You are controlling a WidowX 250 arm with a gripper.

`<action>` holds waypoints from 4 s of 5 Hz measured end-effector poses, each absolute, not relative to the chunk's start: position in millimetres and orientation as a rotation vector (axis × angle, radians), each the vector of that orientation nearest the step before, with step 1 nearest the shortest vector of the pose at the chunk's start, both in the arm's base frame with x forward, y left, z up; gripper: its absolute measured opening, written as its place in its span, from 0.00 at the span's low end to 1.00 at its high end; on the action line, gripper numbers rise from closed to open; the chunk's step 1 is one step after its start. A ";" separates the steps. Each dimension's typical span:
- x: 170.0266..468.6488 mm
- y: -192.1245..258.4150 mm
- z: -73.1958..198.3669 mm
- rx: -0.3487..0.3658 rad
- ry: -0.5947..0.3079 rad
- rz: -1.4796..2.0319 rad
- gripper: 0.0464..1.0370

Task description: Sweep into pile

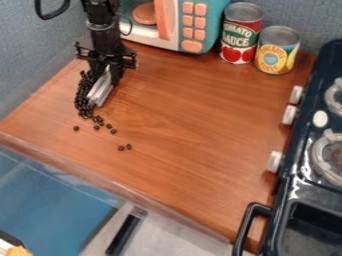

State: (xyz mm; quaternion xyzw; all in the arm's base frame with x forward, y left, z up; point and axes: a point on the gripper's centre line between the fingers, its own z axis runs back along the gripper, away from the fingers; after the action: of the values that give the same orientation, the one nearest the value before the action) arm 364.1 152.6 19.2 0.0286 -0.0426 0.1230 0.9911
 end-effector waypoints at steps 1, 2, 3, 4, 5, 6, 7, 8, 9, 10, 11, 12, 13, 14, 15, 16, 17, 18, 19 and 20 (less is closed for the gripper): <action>362.6 122.3 54.7 -0.078 -0.089 0.256 0.34; 360.6 86.3 86.1 -0.165 -0.109 0.216 0.34; 347.8 58.2 78.4 -0.181 -0.104 0.177 0.34; 324.7 22.9 54.1 -0.122 -0.078 0.037 0.34; 303.6 7.8 37.3 -0.071 -0.091 -0.083 0.34; 290.3 3.9 22.4 -0.060 -0.100 -0.176 0.34; 286.7 9.3 14.1 -0.033 -0.131 -0.309 0.34; 288.6 25.1 13.1 -0.009 -0.160 -0.362 0.34; 290.5 41.3 11.2 0.015 -0.196 -0.406 0.34; 294.5 59.5 10.2 0.026 -0.212 -0.422 0.34; 300.4 91.7 10.2 0.057 -0.233 -0.394 0.34; 303.1 118.5 9.6 0.092 -0.229 -0.364 0.34; 302.1 143.1 9.4 0.127 -0.219 -0.343 0.34; 306.5 157.7 10.0 0.133 -0.209 -0.334 0.34; 315.6 171.0 11.1 0.145 -0.193 -0.329 0.34; 324.4 182.4 10.9 0.158 -0.201 -0.310 0.34; 330.7 189.0 11.7 0.165 -0.201 -0.298 0.34; 331.0 189.0 12.2 0.161 -0.199 -0.291 0.34; 328.9 185.0 12.3 0.138 -0.206 -0.239 0.34; 320.2 176.9 12.7 0.088 -0.199 -0.184 0.34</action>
State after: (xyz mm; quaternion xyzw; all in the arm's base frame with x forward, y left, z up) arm 320.2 176.9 12.7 0.0439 -0.0989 -0.0919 0.9899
